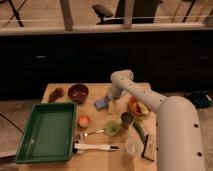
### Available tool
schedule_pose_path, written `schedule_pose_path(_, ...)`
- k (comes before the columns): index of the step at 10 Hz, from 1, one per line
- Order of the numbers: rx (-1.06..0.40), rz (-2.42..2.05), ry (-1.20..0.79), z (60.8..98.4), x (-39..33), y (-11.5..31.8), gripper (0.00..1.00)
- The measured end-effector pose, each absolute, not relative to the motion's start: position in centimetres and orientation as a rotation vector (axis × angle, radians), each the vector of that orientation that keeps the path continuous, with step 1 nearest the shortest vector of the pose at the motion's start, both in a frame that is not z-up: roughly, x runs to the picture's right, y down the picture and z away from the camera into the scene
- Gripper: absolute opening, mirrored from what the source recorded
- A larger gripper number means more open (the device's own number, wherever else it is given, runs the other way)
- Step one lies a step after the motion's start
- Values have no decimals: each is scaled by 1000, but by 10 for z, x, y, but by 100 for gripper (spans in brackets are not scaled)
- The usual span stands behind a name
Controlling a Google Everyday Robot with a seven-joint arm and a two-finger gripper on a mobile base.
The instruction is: Wipe tray with sponge
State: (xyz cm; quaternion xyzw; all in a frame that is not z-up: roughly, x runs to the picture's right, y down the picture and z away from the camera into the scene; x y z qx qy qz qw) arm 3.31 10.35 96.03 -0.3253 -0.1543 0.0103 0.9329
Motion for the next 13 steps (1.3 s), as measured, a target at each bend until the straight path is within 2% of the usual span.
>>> schedule_pose_path(6, -665, 23, -318, 962, 33, 103, 74)
schedule_pose_path(9, -667, 22, -318, 962, 33, 103, 80)
schedule_pose_path(13, -668, 21, -318, 961, 33, 103, 80)
